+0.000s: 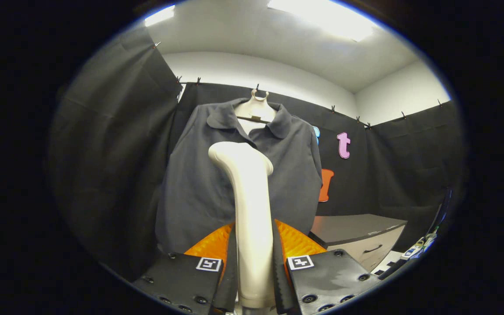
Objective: Iron the clothes twice with a garment steamer, once on the left side and once on the right side.
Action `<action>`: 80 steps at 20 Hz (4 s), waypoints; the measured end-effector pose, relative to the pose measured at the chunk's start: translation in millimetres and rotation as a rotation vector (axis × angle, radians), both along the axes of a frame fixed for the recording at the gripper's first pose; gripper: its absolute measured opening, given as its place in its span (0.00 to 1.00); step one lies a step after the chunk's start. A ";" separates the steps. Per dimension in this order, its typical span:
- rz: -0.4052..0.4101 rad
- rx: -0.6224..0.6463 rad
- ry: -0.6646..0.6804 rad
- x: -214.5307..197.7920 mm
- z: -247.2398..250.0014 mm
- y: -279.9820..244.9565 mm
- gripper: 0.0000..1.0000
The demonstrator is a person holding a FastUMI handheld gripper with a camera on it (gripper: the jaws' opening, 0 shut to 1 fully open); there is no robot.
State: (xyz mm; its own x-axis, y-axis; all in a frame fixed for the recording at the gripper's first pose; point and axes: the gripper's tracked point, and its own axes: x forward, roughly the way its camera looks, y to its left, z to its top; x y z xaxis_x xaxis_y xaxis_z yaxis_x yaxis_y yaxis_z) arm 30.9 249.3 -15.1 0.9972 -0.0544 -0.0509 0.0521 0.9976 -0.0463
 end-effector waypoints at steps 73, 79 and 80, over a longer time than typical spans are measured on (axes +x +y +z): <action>0.076 -0.057 0.344 -30.1 -200.9 36.6 0.41; 0.080 -0.058 0.244 -30.4 -147.4 30.3 0.41; 0.074 -0.067 0.221 -30.0 -133.8 28.5 0.41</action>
